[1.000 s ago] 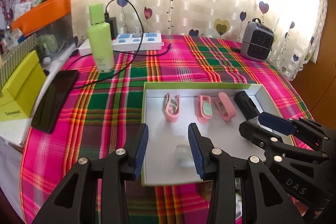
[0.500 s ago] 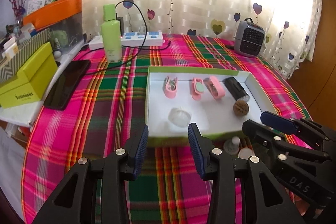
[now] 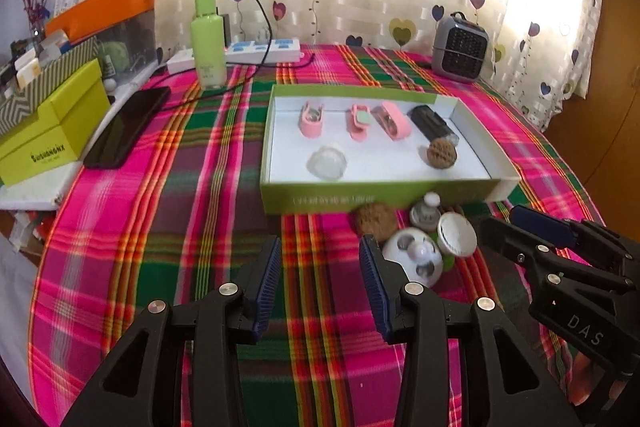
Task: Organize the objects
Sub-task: 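Lift both open tools out of the box and back away, then lower the left tool onto the white round gadget and close it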
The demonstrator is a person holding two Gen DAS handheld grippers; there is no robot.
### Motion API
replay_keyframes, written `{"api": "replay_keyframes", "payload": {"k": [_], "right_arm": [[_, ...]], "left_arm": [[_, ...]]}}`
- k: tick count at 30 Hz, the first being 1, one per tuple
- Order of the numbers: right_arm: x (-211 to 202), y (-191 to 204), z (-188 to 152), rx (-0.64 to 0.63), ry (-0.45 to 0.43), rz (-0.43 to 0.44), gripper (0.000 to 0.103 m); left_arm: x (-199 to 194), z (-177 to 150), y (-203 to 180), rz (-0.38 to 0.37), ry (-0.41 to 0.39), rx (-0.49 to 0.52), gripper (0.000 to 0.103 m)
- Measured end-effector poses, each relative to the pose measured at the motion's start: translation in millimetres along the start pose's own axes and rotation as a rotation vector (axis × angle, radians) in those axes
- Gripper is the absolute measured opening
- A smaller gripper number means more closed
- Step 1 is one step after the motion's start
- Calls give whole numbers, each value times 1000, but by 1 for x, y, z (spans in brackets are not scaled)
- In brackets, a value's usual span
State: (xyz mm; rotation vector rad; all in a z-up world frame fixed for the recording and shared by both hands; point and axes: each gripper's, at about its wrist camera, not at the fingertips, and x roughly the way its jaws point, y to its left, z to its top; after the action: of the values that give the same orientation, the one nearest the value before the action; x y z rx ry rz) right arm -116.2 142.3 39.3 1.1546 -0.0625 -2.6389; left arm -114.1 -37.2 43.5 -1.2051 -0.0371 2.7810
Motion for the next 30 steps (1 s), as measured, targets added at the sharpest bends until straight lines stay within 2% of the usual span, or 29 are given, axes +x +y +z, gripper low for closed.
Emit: {"api": "replay_keyframes", "payload": {"k": [7, 15, 22, 30], "right_arm": [[-4, -4, -15, 4, 13, -28, 42], [0, -20, -25, 28, 43, -29, 42], [3, -31, -30, 45, 60, 29, 42], [0, -33, -31, 39, 53, 65, 42]], "left_arm": [[-2, -14, -4, -20, 7, 3, 39], [3, -24, -13, -98, 33, 12, 45], [14, -24, -26, -133, 48, 18, 47], [26, -20, -37, -136, 70, 17, 51]]}}
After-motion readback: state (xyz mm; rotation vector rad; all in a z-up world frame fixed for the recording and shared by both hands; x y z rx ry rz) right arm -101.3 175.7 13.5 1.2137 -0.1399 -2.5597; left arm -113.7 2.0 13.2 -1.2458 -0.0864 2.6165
